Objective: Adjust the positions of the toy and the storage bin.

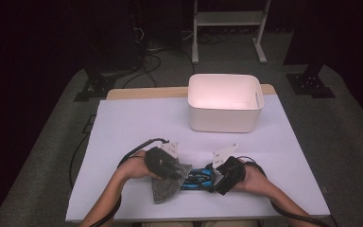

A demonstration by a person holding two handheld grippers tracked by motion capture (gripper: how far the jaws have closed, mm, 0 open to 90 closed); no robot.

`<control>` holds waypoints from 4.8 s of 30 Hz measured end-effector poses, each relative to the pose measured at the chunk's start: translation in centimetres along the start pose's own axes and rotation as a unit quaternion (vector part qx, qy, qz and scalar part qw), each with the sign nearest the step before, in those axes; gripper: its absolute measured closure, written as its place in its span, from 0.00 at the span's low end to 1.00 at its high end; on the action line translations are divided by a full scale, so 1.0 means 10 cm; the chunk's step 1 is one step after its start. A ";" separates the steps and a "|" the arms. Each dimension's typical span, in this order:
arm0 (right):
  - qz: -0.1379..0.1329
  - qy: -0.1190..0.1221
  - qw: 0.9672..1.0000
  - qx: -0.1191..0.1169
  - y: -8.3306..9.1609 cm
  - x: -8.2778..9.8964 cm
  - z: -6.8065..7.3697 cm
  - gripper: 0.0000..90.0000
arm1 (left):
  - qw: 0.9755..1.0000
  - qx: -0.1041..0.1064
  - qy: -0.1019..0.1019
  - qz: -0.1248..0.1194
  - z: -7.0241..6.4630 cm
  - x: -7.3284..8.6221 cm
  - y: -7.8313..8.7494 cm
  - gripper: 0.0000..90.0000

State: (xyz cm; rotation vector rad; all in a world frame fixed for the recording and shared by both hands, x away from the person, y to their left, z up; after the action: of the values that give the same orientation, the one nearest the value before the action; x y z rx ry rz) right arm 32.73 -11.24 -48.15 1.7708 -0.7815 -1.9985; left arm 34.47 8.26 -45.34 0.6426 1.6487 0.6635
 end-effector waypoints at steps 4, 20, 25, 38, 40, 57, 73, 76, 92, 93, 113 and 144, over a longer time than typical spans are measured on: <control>-0.003 0.006 1.000 0.003 0.04 -0.10 -0.02 0.21 | 1.000 -0.002 -0.003 0.001 0.00 0.01 0.01 0.85; -0.020 -0.042 0.999 -0.007 -0.08 -0.15 -0.16 0.24 | 1.000 0.003 -0.004 0.008 -0.01 0.01 0.01 0.85; -0.028 -0.078 0.996 -0.025 -0.09 -0.10 -0.18 0.25 | 1.000 0.002 -0.008 0.011 -0.02 0.00 0.02 0.85; -0.034 -0.106 0.992 -0.053 -0.10 -0.08 -0.16 0.38 | 1.000 -0.008 -0.004 0.000 0.02 -0.07 0.13 0.84; -0.035 -0.091 0.994 -0.044 -0.09 -0.10 -0.13 0.38 | 1.000 -0.011 -0.002 -0.001 0.03 -0.08 0.15 0.84; -0.056 0.003 0.998 0.010 -0.04 -0.12 0.05 0.40 | 0.998 -0.001 0.052 0.032 0.16 -0.16 0.07 0.66; -0.055 0.037 0.997 0.045 -0.02 -0.15 0.15 0.39 | 1.000 -0.009 0.025 0.018 0.01 -0.14 0.12 0.70; -0.052 0.026 0.997 0.040 -0.02 -0.14 0.14 0.35 | 1.000 -0.009 0.021 0.009 -0.03 -0.14 0.15 0.70; -0.044 -0.008 0.999 0.003 -0.03 -0.15 0.10 0.31 | 1.000 -0.004 0.000 -0.010 -0.17 -0.13 0.24 0.71; -0.041 -0.006 0.999 -0.001 -0.04 -0.15 0.10 0.31 | 1.000 -0.004 0.000 -0.011 -0.18 -0.13 0.24 0.71; -0.027 -0.032 0.997 -0.069 -0.18 -0.22 0.20 0.43 | 1.000 0.016 -0.013 -0.022 -0.31 -0.15 0.30 0.76; -0.048 0.030 0.998 -0.011 -0.02 -0.28 0.01 0.65 | 0.998 -0.062 -0.029 -0.009 -0.16 -0.06 0.64 0.82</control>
State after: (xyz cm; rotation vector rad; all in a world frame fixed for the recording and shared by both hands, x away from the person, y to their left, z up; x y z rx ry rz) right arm 33.02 -9.40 -46.03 1.8796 -0.6644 -1.9966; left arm 33.38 12.12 -40.02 0.5510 1.5449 0.7211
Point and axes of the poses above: each handheld gripper's, and its own axes: y roughly backward along the jaws, x roughly out of its underside, z roughly to its left, the point moved 5 cm from there along -y, roughly forward along the jaws, and after that the axes turned 9 degrees about -z, right-handed, at the moved point
